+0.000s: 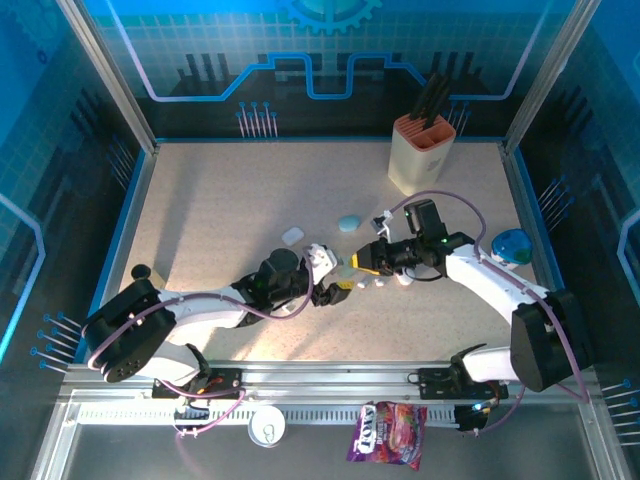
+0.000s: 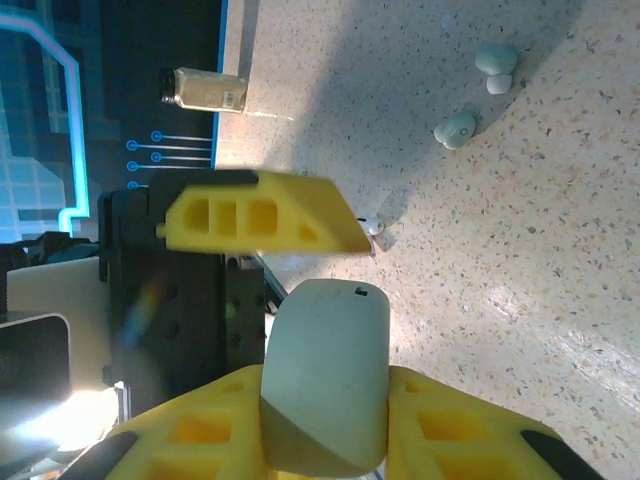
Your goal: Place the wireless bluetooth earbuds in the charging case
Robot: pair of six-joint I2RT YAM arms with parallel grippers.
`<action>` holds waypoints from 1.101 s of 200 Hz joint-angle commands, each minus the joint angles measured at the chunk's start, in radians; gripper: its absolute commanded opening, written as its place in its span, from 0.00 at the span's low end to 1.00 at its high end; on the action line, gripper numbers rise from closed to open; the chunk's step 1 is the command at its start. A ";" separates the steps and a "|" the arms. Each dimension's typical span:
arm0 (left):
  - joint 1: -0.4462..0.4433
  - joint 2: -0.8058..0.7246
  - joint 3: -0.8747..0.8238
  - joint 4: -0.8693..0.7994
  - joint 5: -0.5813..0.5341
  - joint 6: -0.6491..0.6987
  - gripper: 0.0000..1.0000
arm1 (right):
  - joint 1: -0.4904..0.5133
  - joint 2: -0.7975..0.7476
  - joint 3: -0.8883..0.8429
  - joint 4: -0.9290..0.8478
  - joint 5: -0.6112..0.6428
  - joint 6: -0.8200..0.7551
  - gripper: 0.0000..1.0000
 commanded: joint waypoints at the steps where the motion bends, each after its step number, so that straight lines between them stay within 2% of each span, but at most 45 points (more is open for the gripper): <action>1: 0.003 -0.013 -0.026 0.134 0.024 -0.015 0.81 | -0.027 -0.047 -0.039 0.162 -0.051 0.129 0.19; 14: 0.004 -0.013 -0.042 0.223 -0.010 -0.063 0.86 | -0.039 -0.064 -0.060 0.242 -0.068 0.195 0.18; 18: 0.006 -0.014 -0.051 0.264 -0.022 -0.084 0.91 | -0.042 -0.069 -0.064 0.259 -0.071 0.213 0.18; 29: 0.023 -0.012 -0.074 0.371 -0.015 -0.137 0.96 | -0.050 -0.086 -0.074 0.304 -0.078 0.260 0.17; 55: 0.078 0.012 -0.064 0.494 0.077 -0.212 0.96 | -0.061 -0.117 -0.132 0.534 -0.087 0.467 0.16; 75: 0.095 0.051 -0.048 0.572 0.104 -0.212 0.95 | -0.065 -0.114 -0.185 0.774 -0.068 0.628 0.15; 100: 0.127 0.132 -0.023 0.720 0.142 -0.261 0.93 | -0.072 -0.105 -0.231 0.989 -0.064 0.798 0.14; 117: 0.136 0.151 0.011 0.719 0.186 -0.251 0.87 | -0.075 -0.127 -0.239 1.017 -0.060 0.836 0.14; 162: 0.144 0.176 0.080 0.719 0.228 -0.207 0.86 | -0.093 -0.213 -0.241 0.968 -0.054 0.858 0.13; 220: 0.157 0.238 0.200 0.719 0.299 -0.229 0.76 | -0.105 -0.226 -0.276 1.163 -0.030 1.060 0.12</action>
